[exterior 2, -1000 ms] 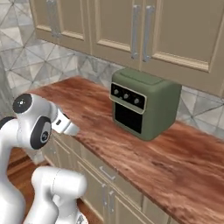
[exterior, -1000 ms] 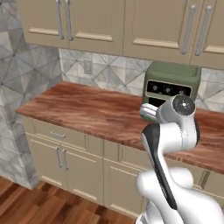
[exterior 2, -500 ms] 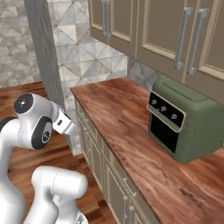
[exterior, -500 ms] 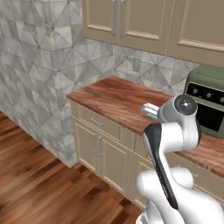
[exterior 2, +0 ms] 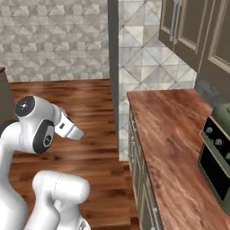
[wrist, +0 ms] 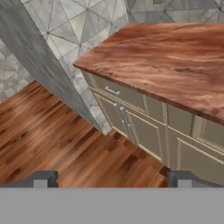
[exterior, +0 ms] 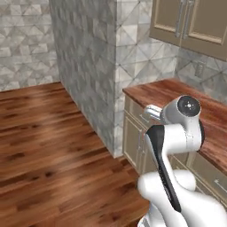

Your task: Pick the avocado and bread from the counter and place them on the plate. Then pick the jam from the cabinet and place it next to the plate. Lastly close the cabinet door.

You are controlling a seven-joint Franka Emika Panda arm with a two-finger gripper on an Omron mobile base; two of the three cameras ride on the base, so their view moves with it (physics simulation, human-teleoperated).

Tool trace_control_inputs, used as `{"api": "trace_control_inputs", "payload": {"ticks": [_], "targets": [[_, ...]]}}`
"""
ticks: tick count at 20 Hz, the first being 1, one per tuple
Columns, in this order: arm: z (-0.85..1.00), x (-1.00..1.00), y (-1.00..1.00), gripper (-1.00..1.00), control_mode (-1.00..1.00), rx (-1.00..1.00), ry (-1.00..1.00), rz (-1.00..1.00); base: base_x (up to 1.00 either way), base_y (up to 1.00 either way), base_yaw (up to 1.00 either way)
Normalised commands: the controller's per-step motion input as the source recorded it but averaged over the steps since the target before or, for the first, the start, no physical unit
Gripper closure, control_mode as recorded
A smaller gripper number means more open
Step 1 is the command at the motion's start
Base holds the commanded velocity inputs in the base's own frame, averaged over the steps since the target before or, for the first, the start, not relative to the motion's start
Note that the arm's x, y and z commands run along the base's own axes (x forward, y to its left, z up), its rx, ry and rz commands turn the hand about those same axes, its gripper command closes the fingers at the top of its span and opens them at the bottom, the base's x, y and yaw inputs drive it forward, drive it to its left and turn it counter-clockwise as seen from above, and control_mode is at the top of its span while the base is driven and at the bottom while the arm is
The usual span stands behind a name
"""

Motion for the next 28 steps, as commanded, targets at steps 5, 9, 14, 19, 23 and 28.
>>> {"api": "trace_control_inputs", "payload": {"ticks": [5, 9, 14, 19, 23, 28], "targets": [[0.00, 0.00, 0.00, -1.00, 1.00, 0.00, 0.00, 0.00, 0.00, 0.35, 0.66], [0.00, 0.00, 0.00, -1.00, 1.00, 0.00, 0.00, 0.00, 0.00, 0.43, 0.67], [0.00, 0.00, 0.00, -1.00, 1.00, 0.00, 0.00, 0.00, -0.02, 0.48, 0.68], [0.00, 0.00, 0.00, -1.00, 1.00, 0.00, 0.00, 0.00, -0.03, 0.54, 0.67], [0.00, 0.00, 0.00, -1.00, 1.00, 0.00, 0.00, 0.00, -0.01, 0.54, 0.66], [0.00, 0.00, 0.00, -1.00, 1.00, 0.00, 0.00, 0.00, 0.00, 0.62, 0.65]]}}
